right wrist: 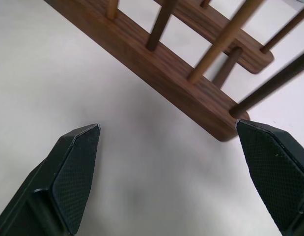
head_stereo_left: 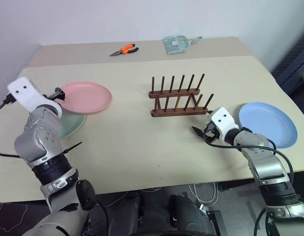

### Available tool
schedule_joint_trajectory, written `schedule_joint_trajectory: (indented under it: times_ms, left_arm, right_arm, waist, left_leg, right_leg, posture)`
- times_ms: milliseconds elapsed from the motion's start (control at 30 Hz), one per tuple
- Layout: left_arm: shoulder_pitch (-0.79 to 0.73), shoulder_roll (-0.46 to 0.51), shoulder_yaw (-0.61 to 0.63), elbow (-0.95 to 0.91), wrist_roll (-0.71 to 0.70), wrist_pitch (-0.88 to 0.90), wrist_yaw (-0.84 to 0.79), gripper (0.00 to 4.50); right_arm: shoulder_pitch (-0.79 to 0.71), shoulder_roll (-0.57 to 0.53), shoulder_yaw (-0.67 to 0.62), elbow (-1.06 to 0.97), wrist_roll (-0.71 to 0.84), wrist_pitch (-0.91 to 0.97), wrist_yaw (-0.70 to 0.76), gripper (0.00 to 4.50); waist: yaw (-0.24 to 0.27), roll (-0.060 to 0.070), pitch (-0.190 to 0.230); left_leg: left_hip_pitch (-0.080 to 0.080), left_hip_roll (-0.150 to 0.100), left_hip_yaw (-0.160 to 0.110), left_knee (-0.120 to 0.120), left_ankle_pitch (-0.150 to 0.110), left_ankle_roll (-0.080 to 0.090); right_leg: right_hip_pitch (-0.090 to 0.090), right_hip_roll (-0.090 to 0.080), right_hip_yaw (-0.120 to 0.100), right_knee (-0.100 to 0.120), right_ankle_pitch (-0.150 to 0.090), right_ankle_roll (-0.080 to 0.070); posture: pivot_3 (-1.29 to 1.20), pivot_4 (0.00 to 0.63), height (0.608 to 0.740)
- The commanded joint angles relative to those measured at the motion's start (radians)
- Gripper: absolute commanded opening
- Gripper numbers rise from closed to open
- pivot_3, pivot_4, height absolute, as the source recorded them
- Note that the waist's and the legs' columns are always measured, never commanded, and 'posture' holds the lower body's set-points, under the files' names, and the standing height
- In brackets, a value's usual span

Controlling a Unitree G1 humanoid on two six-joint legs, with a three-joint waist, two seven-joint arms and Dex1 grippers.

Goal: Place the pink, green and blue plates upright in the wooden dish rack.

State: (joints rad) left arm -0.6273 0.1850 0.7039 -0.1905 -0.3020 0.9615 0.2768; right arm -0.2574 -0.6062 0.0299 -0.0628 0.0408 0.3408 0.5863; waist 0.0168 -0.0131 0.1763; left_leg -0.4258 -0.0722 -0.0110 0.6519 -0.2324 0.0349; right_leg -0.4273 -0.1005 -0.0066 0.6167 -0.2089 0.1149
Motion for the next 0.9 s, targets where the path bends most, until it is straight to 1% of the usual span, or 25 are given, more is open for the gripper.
schedule_joint_trajectory:
  times_ms: [33, 67, 133, 200, 233, 267, 367, 400, 533, 600, 667, 733, 833, 900]
  left_arm:
    - [-0.035, -0.043, 0.078, -0.007, -0.089, 0.041, 0.033, 4.31]
    - [-0.041, -0.05, 0.088, 0.001, -0.108, 0.046, 0.032, 4.31]
    - [-0.058, -0.048, 0.092, 0.047, -0.134, 0.039, 0.021, 3.82]
    - [-0.079, -0.042, 0.103, 0.093, -0.165, 0.034, 0.015, 3.05]
    - [-0.09, -0.036, 0.106, 0.116, -0.179, 0.032, 0.012, 2.48]
    - [-0.099, -0.03, 0.107, 0.132, -0.19, 0.028, 0.008, 2.06]
    - [-0.099, -0.009, 0.086, 0.14, -0.215, 0.015, -0.022, 0.39]
    - [-0.095, -0.005, 0.076, 0.132, -0.225, 0.006, -0.037, 0.07]
    - [-0.073, 0.02, -0.008, 0.061, -0.25, -0.064, -0.147, 0.07]
    - [-0.077, 0.046, -0.093, 0.038, -0.238, -0.083, -0.204, 0.07]
    - [-0.108, 0.063, -0.195, 0.018, -0.233, -0.101, -0.266, 0.07]
    - [-0.147, 0.068, -0.27, 0.008, -0.231, -0.11, -0.297, 0.07]
    - [-0.205, 0.069, -0.396, 0.001, -0.205, -0.12, -0.342, 0.07]
    - [-0.234, 0.073, -0.495, -0.002, -0.167, -0.132, -0.367, 0.07]
  right_arm:
    - [-0.03, 0.008, 0.0, 0.004, -0.008, -0.028, -0.002, 4.5]
    - [-0.033, 0.009, 0.001, 0.007, -0.009, -0.031, -0.003, 4.5]
    - [-0.036, 0.015, 0.002, 0.012, -0.019, -0.042, -0.015, 4.5]
    - [-0.035, 0.019, -0.001, 0.013, -0.03, -0.054, -0.029, 4.5]
    - [-0.031, 0.022, -0.006, 0.009, -0.031, -0.056, -0.034, 4.5]
    - [-0.023, 0.022, -0.013, 0.0, -0.032, -0.059, -0.039, 4.5]
    - [0.011, 0.018, -0.042, -0.042, -0.016, -0.064, -0.045, 4.5]
    - [0.022, 0.017, -0.057, -0.061, 0.0, -0.058, -0.04, 4.5]
    - [0.067, -0.018, -0.115, -0.173, 0.076, -0.023, 0.02, 4.5]
    - [0.057, -0.034, -0.117, -0.225, 0.084, -0.028, 0.036, 4.5]
    - [0.003, -0.054, -0.082, -0.273, 0.047, -0.059, 0.045, 4.5]
    - [-0.071, -0.062, -0.026, -0.289, -0.016, -0.101, 0.039, 4.5]
    - [-0.199, -0.052, 0.075, -0.276, -0.128, -0.171, 0.027, 4.5]
    - [-0.277, -0.045, 0.145, -0.249, -0.207, -0.212, 0.028, 4.5]
  waist:
    - [-0.002, 0.0, 0.0]
    - [-0.002, 0.0, 0.0]
    - [-0.003, 0.0, 0.0]
    - [-0.003, 0.0, 0.0]
    - [-0.003, 0.0, 0.0]
    - [-0.003, 0.0, 0.0]
    - [-0.003, 0.0, 0.0]
    - [-0.003, 0.0, 0.0]
    - [-0.004, -0.001, 0.0]
    - [-0.004, -0.001, 0.0]
    - [-0.004, -0.001, 0.0]
    - [-0.003, -0.001, 0.0]
    - [-0.004, -0.001, 0.0]
    - [-0.004, -0.001, 0.0]
  left_leg:
    - [0.0, 0.0, 0.0, 0.0, 0.0, 0.0]
    - [0.0, 0.0, 0.0, 0.0, 0.0, 0.0]
    - [0.0, 0.0, 0.0, 0.0, 0.001, -0.001]
    - [0.0, 0.0, 0.0, 0.0, 0.003, -0.004]
    - [0.0, 0.0, 0.0, 0.0, 0.003, -0.005]
    - [0.0, 0.0, 0.0, 0.0, 0.003, -0.005]
    - [0.0, 0.0, 0.0, 0.0, 0.003, -0.005]
    - [0.0, 0.0, 0.0, -0.001, 0.003, -0.005]
    - [0.0, 0.0, 0.0, -0.001, 0.003, -0.005]
    - [0.0, 0.0, 0.0, -0.001, 0.003, -0.005]
    - [0.0, 0.001, 0.0, -0.001, 0.002, -0.004]
    - [0.0, 0.001, 0.0, -0.001, 0.001, -0.003]
    - [0.0, 0.001, 0.0, -0.001, 0.002, -0.003]
    - [0.0, 0.0, 0.0, -0.001, 0.004, -0.007]
  right_leg:
    - [0.0, 0.0, 0.0, 0.0, 0.0, 0.0]
    - [0.0, 0.001, 0.0, 0.0, 0.0, 0.0]
    - [0.0, 0.001, 0.0, 0.0, 0.0, 0.0]
    - [0.0, 0.001, 0.0, 0.0, 0.0, 0.0]
    - [0.0, 0.001, 0.0, 0.0, 0.0, 0.0]
    - [0.0, 0.001, 0.0, 0.0, 0.0, 0.0]
    - [0.0, 0.001, 0.0, 0.0, 0.0, 0.0]
    - [-0.001, 0.001, 0.0, 0.0, 0.0, 0.0]
    - [-0.001, 0.001, 0.0, 0.0, 0.0, 0.0]
    - [-0.001, 0.001, 0.0, 0.0, 0.0, 0.0]
    - [-0.001, 0.001, 0.0, 0.0, 0.0, 0.0]
    - [-0.001, 0.001, 0.0, 0.0, 0.0, 0.0]
    - [-0.001, 0.001, 0.0, 0.0, 0.0, 0.0]
    - [-0.001, 0.001, 0.0, 0.0, 0.0, 0.0]
  posture:
    - [0.0, 0.15, 0.719]
    - [0.0, 0.15, 0.719]
    - [0.0, 0.15, 0.719]
    - [0.0, 0.15, 0.719]
    - [0.0, 0.15, 0.719]
    - [0.0, 0.15, 0.719]
    - [0.0, 0.15, 0.719]
    - [0.0, 0.15, 0.719]
    - [0.0, 0.15, 0.719]
    - [0.0, 0.15, 0.719]
    - [0.0, 0.15, 0.719]
    - [0.0, 0.15, 0.719]
    - [0.0, 0.15, 0.719]
    - [0.0, 0.15, 0.719]
